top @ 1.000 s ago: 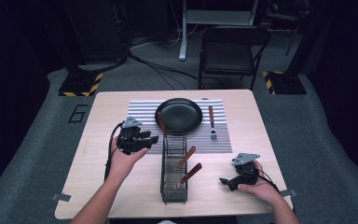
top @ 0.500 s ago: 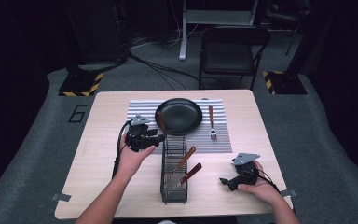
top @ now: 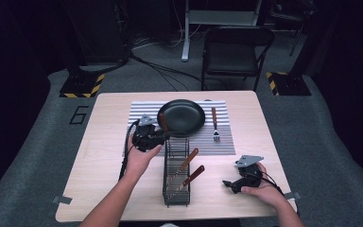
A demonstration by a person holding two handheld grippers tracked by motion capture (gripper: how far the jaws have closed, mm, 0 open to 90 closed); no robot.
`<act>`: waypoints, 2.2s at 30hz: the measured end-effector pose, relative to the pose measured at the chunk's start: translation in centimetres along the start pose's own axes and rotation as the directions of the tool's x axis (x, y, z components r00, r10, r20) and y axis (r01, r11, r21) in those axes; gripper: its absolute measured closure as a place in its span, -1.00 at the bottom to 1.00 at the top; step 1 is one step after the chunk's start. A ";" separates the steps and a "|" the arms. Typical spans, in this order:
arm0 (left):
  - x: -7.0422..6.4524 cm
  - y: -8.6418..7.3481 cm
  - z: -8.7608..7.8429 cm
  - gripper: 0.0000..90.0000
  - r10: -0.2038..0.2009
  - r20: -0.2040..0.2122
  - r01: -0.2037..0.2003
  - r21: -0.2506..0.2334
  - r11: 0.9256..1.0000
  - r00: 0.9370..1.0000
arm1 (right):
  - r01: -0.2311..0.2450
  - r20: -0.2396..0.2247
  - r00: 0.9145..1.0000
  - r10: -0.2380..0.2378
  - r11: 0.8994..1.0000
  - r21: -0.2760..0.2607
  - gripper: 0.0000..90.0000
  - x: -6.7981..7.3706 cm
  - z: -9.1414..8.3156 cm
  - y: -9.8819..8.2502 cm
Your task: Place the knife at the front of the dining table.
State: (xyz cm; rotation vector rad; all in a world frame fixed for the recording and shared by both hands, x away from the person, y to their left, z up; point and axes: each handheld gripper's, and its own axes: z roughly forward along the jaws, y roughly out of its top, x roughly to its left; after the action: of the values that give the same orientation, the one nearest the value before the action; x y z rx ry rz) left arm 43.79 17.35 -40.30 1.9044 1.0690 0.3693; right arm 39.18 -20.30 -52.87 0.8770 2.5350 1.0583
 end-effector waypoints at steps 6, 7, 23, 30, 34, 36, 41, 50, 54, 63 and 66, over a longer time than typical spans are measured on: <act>-0.1 -0.1 0.1 0.62 0.015 0.008 -0.015 0.002 1.000 1.000 | 0.001 -0.001 1.000 -0.001 1.000 0.001 -1.00 0.0 0.0 0.0; -0.1 -0.1 0.1 0.62 0.017 0.009 -0.017 0.001 1.000 1.000 | 0.001 -0.001 1.000 -0.001 1.000 0.001 -1.00 0.0 0.0 0.0; -1.5 -0.3 -0.2 0.70 0.080 0.060 -0.079 -0.022 0.997 0.995 | 0.000 0.000 1.000 0.000 1.000 0.000 -1.00 0.0 0.0 0.0; -1.5 0.2 0.1 0.71 0.086 0.064 -0.086 -0.005 0.996 0.994 | 0.000 0.000 1.000 0.000 1.000 0.001 -1.00 0.0 0.0 0.0; -1.7 0.3 0.1 0.71 0.095 0.064 -0.096 0.003 0.995 0.993 | 0.001 -0.001 1.000 -0.001 1.000 0.001 -1.00 0.0 0.0 0.0; -1.7 0.4 -0.1 0.74 0.108 0.059 -0.108 0.007 0.994 0.992 | 0.000 0.000 1.000 0.000 1.000 0.000 -1.00 0.0 0.0 0.0; -1.8 0.6 -0.2 0.80 0.117 0.049 -0.118 0.015 0.993 0.992 | 0.000 0.000 1.000 0.000 1.000 0.001 -1.00 0.0 0.0 0.0; -1.7 1.1 -0.7 0.79 0.104 0.062 -0.104 0.008 0.994 0.993 | 0.001 0.000 1.000 -0.001 1.000 0.000 -1.00 0.0 0.0 0.0; -1.8 1.6 -1.3 0.79 0.103 0.068 -0.104 0.011 0.994 0.992 | 0.001 -0.001 1.000 -0.001 1.000 0.001 -1.00 0.0 0.0 0.0; -1.8 2.7 -2.7 0.79 0.114 0.065 -0.115 0.002 0.993 0.991 | 0.000 0.000 1.000 0.000 1.000 0.000 -1.00 0.0 0.0 0.0; -1.8 3.1 -3.2 0.79 0.112 0.069 -0.112 -0.006 0.994 0.991 | 0.000 0.000 1.000 0.000 1.000 0.000 -1.00 0.0 0.0 0.0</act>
State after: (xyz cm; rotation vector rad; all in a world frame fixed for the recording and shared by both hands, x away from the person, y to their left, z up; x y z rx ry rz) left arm 42.44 17.01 -35.75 1.9663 0.9189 0.3647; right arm 39.18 -20.30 -52.87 0.8765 2.5354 1.0581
